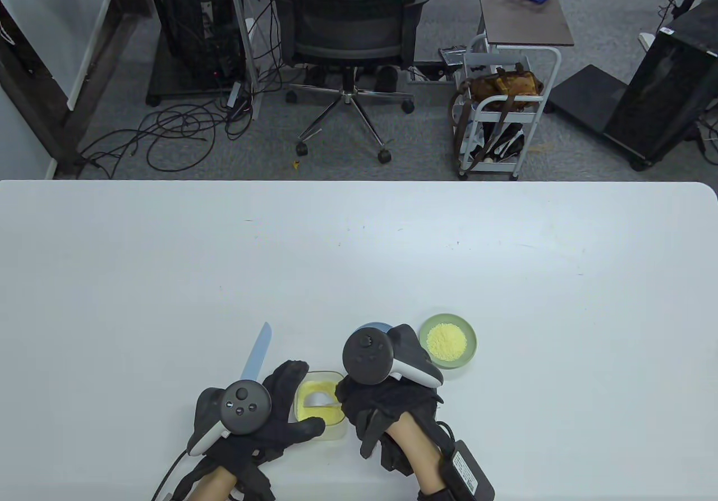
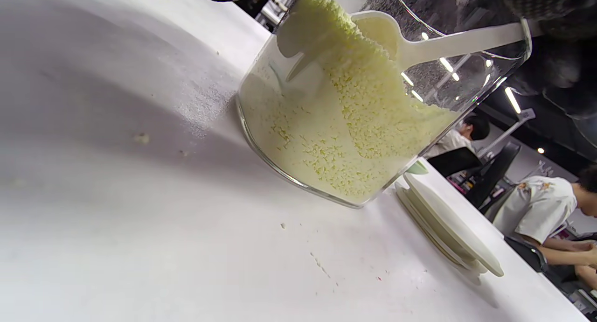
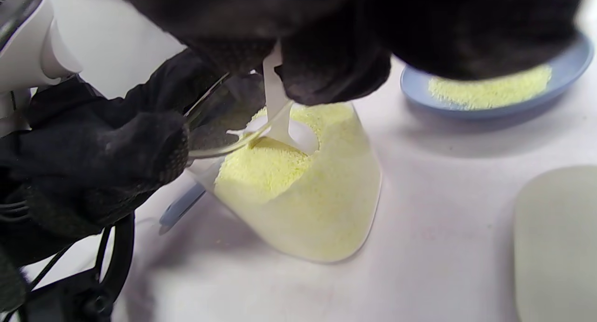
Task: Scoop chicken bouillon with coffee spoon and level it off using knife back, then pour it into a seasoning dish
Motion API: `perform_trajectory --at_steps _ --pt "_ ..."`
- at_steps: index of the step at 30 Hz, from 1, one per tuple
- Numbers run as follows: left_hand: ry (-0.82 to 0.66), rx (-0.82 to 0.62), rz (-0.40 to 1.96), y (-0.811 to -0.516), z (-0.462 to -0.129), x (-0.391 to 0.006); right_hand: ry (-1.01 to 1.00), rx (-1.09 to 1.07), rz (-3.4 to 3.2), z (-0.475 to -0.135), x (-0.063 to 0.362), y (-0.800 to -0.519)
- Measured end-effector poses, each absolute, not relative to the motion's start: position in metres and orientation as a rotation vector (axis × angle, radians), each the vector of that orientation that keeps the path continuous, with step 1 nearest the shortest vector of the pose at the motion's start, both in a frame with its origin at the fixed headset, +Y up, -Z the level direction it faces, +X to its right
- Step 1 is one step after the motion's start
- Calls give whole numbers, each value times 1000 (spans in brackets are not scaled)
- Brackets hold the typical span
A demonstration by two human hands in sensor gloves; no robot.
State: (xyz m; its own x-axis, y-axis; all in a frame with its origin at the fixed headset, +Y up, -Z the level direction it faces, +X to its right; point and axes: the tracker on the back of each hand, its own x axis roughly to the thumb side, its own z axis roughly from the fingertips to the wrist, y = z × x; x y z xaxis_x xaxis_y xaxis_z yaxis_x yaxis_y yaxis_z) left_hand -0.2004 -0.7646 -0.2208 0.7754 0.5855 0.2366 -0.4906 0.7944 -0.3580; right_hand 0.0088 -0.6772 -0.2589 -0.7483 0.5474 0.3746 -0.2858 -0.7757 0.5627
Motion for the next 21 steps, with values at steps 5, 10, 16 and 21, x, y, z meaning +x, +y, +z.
perform_trajectory --at_steps 5,10,16,21 --pt "-347 -285 589 -765 -221 -200 697 690 2305 -260 17 -690" --pt "-346 -286 588 -765 -221 -200 696 592 2062 -260 32 -712" --pt "-347 -286 588 -765 -221 -200 628 433 1813 -256 51 -735" --pt "-347 -285 586 -765 -221 -200 588 374 1738 -254 62 -743"
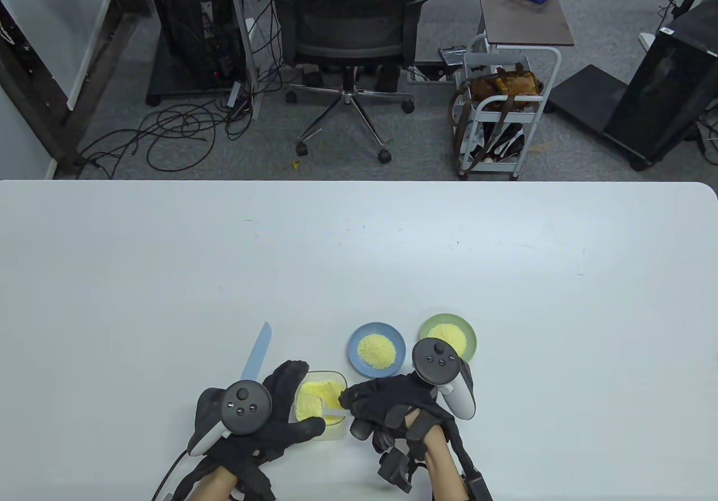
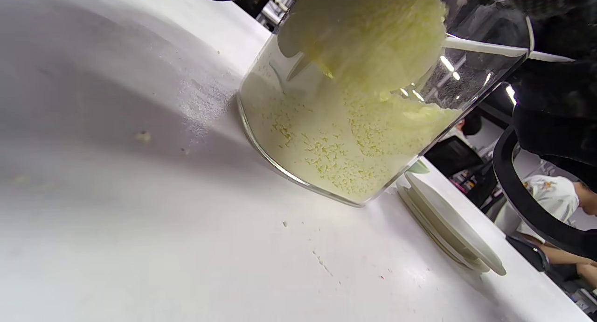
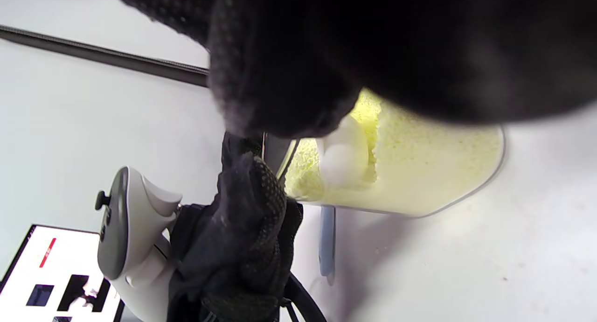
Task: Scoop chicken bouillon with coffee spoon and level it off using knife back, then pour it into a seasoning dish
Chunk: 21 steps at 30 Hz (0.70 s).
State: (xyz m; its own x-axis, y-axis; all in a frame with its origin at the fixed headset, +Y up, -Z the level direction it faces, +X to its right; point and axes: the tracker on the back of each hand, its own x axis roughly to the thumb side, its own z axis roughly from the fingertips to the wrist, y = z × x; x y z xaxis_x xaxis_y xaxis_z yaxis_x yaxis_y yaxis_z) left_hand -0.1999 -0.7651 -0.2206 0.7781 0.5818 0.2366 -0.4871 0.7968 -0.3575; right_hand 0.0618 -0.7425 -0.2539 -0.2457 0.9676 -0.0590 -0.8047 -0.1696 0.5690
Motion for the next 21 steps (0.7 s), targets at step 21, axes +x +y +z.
perform_trajectory --at_steps 21 --pt "-346 -207 723 -749 -219 -216 430 376 1589 -244 95 -735"
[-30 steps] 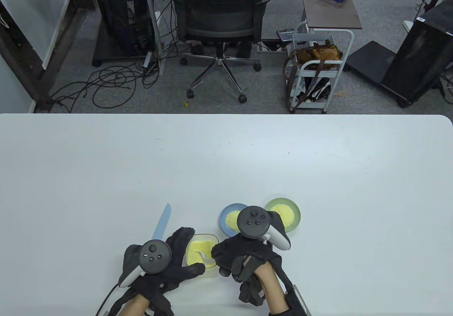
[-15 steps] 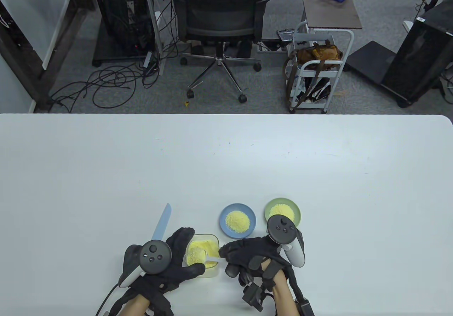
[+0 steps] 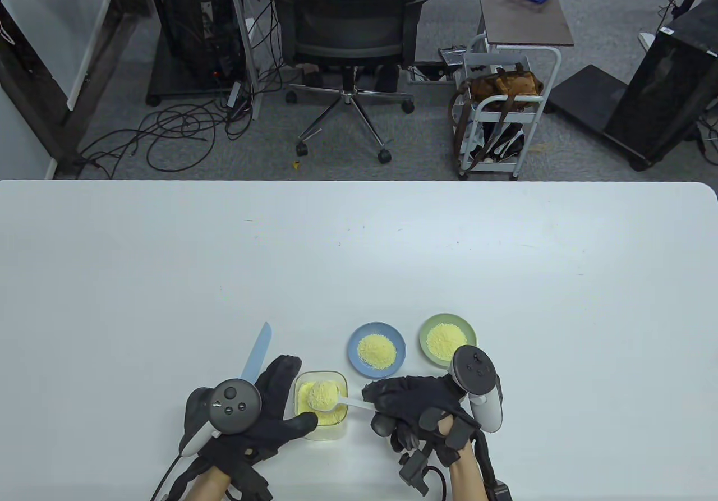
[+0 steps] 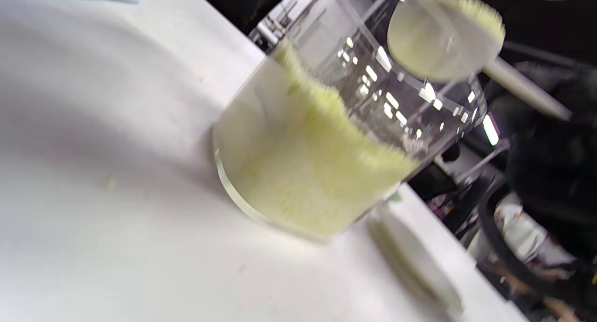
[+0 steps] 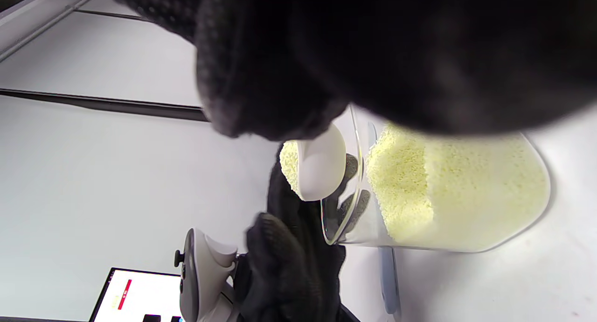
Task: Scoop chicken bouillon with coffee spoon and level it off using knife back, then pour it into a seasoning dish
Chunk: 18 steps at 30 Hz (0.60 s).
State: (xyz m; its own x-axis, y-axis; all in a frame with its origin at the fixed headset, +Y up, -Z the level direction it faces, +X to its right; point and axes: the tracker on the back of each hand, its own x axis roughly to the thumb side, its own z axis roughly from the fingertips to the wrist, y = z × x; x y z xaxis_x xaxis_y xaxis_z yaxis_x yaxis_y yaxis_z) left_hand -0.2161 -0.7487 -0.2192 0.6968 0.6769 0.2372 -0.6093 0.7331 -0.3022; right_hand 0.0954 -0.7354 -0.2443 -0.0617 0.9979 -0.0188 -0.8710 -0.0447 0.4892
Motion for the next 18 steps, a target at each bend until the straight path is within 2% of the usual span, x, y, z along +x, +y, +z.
perform_trajectory --at_steps 4,8,14,18 --pt "-269 7 619 -732 -217 -237 420 376 1576 -244 96 -735" --pt "-156 -12 449 -729 -217 -253 423 377 1575 -244 96 -735" --pt "111 -279 237 -748 -228 -271 428 384 1582 -243 95 -736" --pt "197 -492 117 -760 -232 -272 428 384 1578 -243 94 -736"
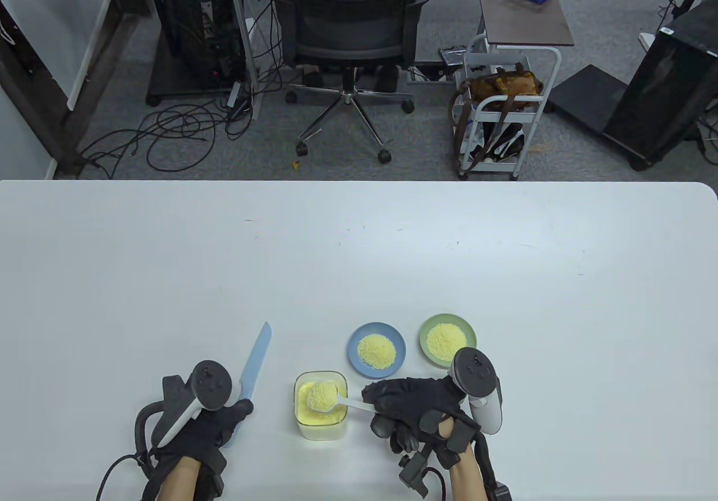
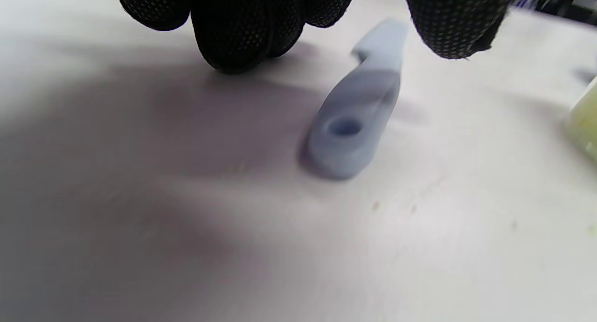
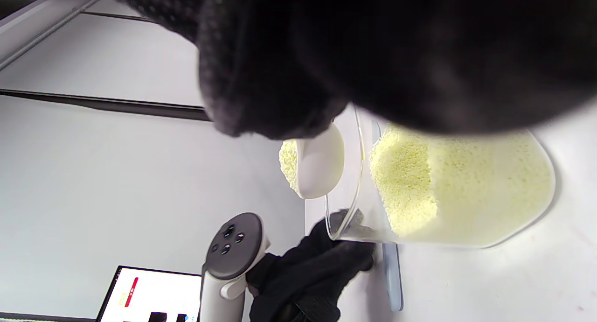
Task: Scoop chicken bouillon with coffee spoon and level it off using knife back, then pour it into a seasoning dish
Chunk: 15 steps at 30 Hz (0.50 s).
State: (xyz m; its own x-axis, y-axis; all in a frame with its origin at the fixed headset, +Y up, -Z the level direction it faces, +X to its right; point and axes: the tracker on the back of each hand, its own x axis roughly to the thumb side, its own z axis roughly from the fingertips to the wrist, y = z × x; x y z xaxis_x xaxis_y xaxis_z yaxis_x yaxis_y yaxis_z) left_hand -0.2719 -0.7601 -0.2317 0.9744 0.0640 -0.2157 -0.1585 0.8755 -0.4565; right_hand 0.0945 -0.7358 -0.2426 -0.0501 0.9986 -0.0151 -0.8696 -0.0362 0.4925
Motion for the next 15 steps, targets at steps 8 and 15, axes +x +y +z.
perform_trajectory --at_steps 8,15 --pt "191 -451 55 -765 -235 -259 423 386 1584 -243 94 -736" --pt "158 -450 132 -767 -237 -258 425 368 1593 -242 93 -737"
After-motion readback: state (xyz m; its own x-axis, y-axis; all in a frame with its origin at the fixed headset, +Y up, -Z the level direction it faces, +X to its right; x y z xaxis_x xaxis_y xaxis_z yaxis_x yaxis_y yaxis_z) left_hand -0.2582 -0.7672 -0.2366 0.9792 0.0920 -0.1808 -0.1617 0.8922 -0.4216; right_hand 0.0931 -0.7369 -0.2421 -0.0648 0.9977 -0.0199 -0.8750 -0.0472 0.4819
